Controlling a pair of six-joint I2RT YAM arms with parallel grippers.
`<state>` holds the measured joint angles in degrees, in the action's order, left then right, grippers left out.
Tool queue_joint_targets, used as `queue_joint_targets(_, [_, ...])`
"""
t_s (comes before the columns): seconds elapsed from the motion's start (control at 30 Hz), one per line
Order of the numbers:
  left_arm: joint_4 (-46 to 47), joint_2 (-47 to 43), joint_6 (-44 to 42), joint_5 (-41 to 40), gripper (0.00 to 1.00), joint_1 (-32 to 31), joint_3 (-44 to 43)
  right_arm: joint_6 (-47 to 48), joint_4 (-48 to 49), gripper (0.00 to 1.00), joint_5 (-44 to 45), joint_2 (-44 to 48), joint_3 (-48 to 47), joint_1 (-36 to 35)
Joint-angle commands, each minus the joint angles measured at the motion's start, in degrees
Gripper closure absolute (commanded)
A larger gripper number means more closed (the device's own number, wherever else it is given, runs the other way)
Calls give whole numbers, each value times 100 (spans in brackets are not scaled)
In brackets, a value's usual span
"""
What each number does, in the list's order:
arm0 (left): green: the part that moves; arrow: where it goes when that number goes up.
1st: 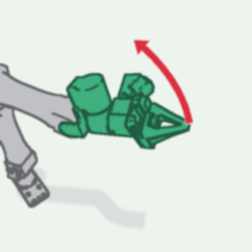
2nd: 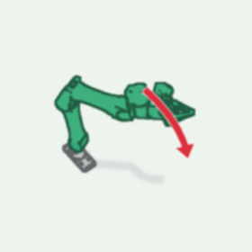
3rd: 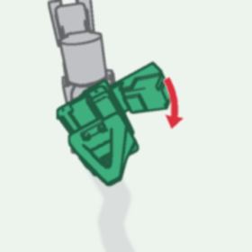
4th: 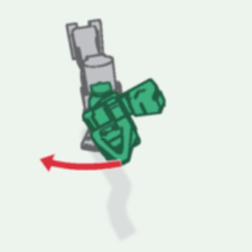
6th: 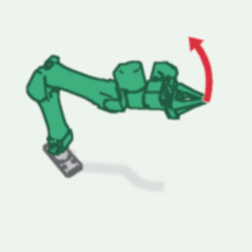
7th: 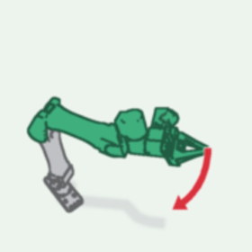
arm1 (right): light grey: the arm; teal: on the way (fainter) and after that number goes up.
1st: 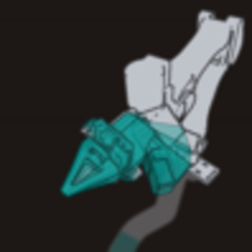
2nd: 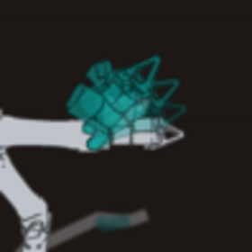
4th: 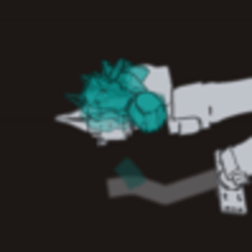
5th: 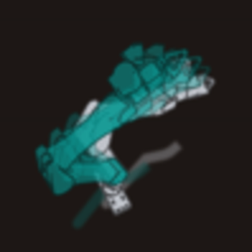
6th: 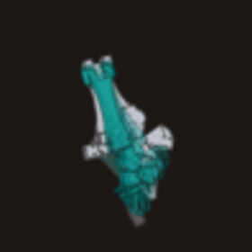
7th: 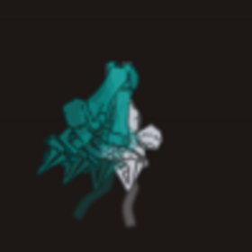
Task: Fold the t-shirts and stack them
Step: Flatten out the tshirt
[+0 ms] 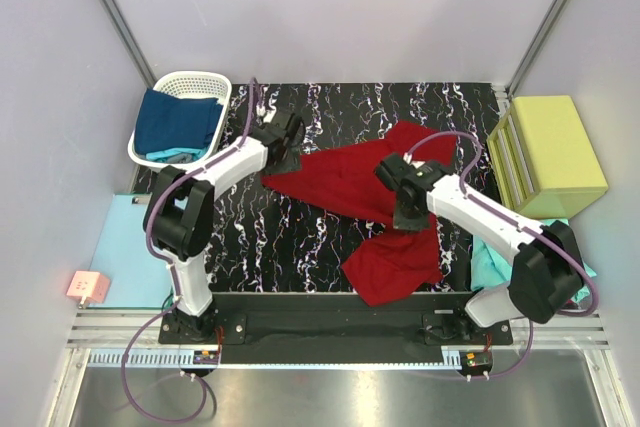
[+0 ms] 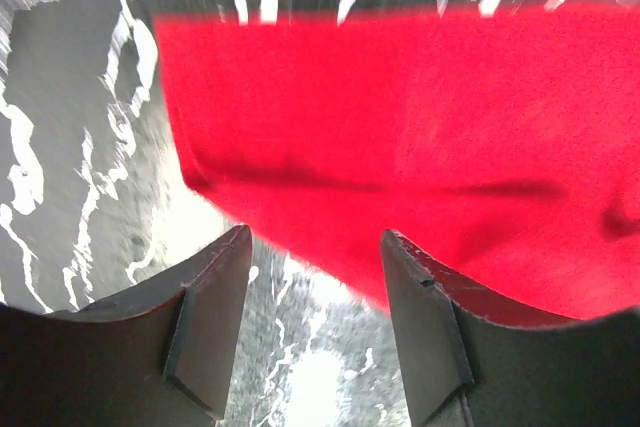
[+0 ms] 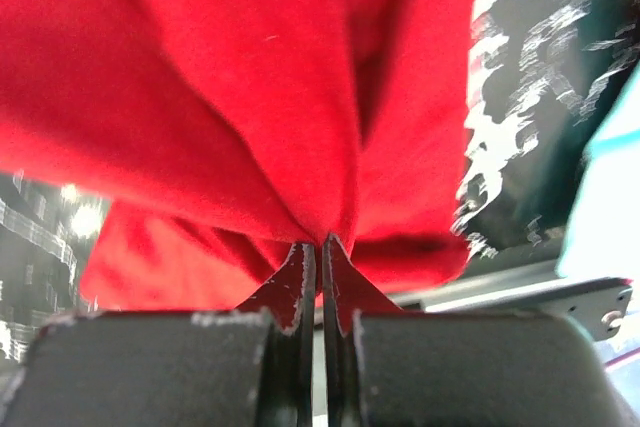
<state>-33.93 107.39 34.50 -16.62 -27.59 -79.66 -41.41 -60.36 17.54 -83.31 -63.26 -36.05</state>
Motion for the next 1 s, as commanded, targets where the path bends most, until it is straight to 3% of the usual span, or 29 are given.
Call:
queue_joint_targets(0.0, [1, -26, -127, -210, 41, 8, -761, -61, -178, 100, -873, 140, 104, -525])
queue_joint_targets(0.13, [-105, 202, -198, -96, 41, 8, -1200, 212, -134, 100, -1883, -220, 43, -973])
queue_joint_targets(0.27, [-140, 387, -189, 80, 42, 8, -1342, 309, -196, 98, -1817, -458, -107, -1150])
queue_joint_targets(0.43, [-114, 651, -207, 510, 43, -9, -1421, 45, -222, 66, -387, -292, -904, -1123])
queue_joint_targets(0.47, [-105, 695, -224, 633, 43, -18, -1456, 45, -179, 61, -235, -335, -1072, -1080])
queue_joint_targets(0.5, [-79, 773, -259, 817, 44, -35, -1508, 71, -152, 47, -112, -370, -1396, -923])
queue_joint_targets(0.63, [9, 880, -470, 994, 43, -333, -1658, 361, 173, 25, 144, -704, -2110, -509])
queue_joint_targets(0.8, [44, 1020, -480, 1380, 41, -449, -1851, 748, 367, 23, 206, -1161, -2664, -253])
queue_joint_targets(0.97, [36, 1187, -453, 1600, 41, -580, -1904, 775, 454, 23, 153, -1214, -2568, -60])
